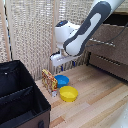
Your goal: Kindly move your gripper toward the top drawer's handle. With caution, hold the handle robustly using your gripper and pull open the top drawer. Let the handle go. Relocate your gripper to the bowl placed in the background. Gently hold the bowl using your gripper. Bring the gripper and the bowl to the ajar drawer. Softly release the bowl into it.
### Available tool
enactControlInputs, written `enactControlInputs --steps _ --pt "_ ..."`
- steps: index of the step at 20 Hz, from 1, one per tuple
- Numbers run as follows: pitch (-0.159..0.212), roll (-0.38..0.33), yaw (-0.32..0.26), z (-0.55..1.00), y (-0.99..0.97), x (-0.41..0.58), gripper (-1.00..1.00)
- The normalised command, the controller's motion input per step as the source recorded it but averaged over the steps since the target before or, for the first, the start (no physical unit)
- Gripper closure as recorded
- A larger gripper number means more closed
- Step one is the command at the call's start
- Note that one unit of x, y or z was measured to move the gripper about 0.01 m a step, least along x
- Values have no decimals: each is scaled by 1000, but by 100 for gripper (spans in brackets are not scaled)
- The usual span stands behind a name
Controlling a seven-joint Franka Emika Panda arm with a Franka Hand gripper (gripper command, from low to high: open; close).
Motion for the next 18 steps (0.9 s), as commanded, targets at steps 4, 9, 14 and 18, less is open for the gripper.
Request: enactControlInputs --steps 4,9,14,18 --pt "135 206 -106 -80 -336 254 -100" --pt "-9 -1 -122 -128 -306 137 -100" --pt "-83 0 -270 -149 -342 166 -100" --pt "-8 48 -258 -389 33 4 -100"
